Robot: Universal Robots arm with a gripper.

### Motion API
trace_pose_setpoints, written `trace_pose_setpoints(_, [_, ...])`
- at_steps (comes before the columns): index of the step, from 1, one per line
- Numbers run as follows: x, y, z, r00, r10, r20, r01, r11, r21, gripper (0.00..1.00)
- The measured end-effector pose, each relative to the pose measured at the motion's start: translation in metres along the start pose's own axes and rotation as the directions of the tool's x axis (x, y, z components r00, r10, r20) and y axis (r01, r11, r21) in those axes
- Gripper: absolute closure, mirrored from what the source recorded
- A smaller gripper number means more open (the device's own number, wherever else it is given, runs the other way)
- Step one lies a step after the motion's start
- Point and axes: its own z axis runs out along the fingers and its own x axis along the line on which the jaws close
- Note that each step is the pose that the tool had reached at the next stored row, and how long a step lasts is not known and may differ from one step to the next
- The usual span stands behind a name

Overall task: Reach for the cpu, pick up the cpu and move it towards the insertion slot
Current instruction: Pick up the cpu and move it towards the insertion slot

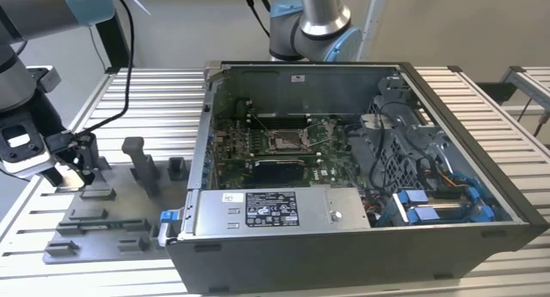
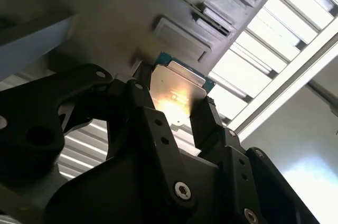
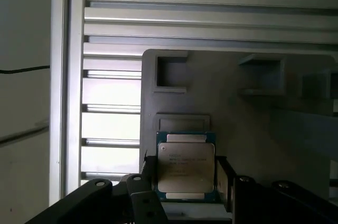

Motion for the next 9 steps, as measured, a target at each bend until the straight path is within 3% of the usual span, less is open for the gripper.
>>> trace_pose_setpoints(9, [-0.0002,0.0004,-0.0096,1.0,0.0,0.0,0.0,1.0,0.0,1.0])
